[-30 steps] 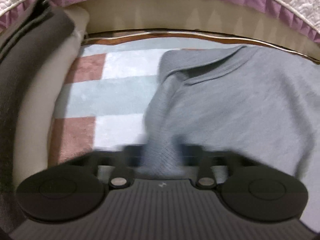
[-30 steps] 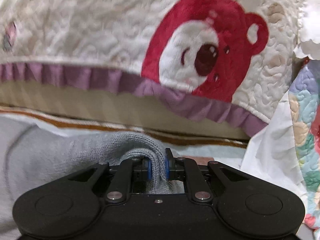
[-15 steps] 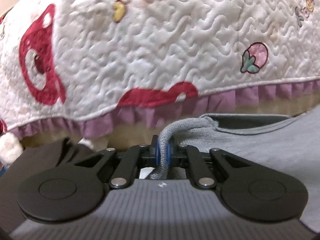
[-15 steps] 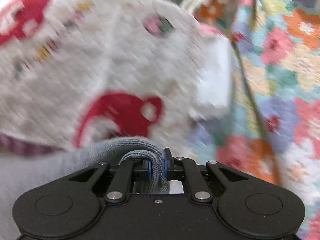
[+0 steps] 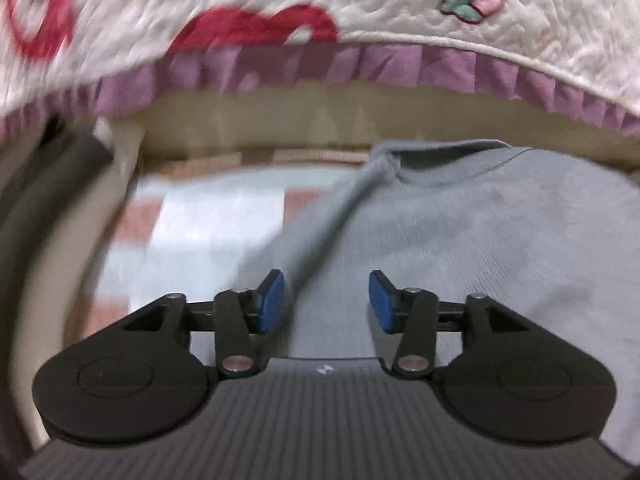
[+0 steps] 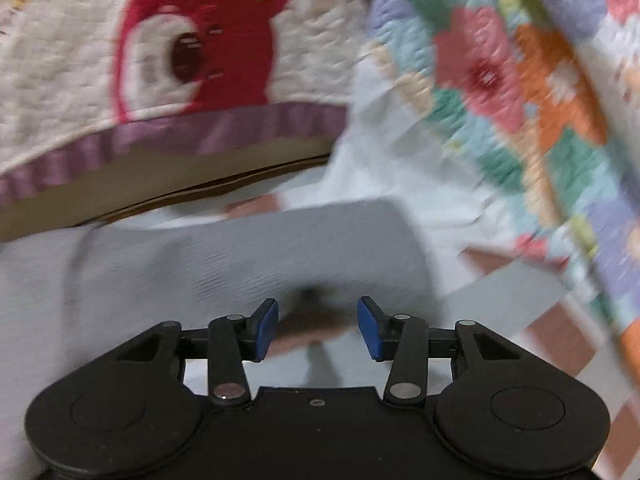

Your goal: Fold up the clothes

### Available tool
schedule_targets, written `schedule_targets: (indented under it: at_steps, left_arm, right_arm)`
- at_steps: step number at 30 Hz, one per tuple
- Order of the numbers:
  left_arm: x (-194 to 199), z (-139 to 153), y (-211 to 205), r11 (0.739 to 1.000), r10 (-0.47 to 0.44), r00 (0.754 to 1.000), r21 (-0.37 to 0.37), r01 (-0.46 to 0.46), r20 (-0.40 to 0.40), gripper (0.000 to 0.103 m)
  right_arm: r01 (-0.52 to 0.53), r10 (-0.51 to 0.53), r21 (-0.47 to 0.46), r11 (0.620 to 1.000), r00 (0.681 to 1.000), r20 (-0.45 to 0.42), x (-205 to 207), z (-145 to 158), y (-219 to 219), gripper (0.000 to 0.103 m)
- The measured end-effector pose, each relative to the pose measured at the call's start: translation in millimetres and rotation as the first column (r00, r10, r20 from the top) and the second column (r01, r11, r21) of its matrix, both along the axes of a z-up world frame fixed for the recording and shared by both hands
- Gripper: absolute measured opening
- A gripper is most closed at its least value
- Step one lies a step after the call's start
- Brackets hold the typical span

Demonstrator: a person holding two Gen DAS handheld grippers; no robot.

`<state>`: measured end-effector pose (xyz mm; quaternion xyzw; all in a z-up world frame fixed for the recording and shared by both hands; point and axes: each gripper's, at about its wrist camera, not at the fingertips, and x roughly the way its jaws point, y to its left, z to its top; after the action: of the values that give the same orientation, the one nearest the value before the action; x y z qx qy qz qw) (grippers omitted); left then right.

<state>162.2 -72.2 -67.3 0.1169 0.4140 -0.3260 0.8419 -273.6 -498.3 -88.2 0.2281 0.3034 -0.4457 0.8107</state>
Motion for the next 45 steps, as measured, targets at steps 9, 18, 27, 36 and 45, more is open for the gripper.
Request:
schedule_targets:
  at_steps: [9, 18, 27, 36, 45]
  left_arm:
    - [-34, -17, 42, 0.999, 0.045, 0.983, 0.015, -0.043, -0.176, 0.048]
    - [-43, -19, 41, 1.0, 0.028, 0.978, 0.012, -0.026, -0.207, 0.048]
    - [-39, 0, 81, 0.994, 0.088, 0.974, -0.038, -0.098, -0.208, 0.049]
    - [-44, -18, 115, 0.984, 0.087, 0.891, -0.101, -0.147, -0.445, 0.051]
    - [-68, -29, 95, 0.998, 0.018, 0.893, -0.041, -0.04, -0.45, 0.052]
  right_arm:
    - [-0.447, 0.421, 0.217, 0.868, 0.894, 0.156, 21, -6, 120, 0.046]
    - [-0.479, 0.491, 0.114, 0.87, 0.862, -0.124, 57, -26, 171, 0.053]
    - [-0.289, 0.29, 0.029, 0.957, 0.956, -0.037, 4, 10, 141, 0.002]
    - [-0.284, 0.29, 0.103, 0.953, 0.955, -0.055, 12, -8, 142, 0.007]
    - [-0.411, 0.413, 0.256, 0.875, 0.909, 0.045, -53, 20, 190, 0.046]
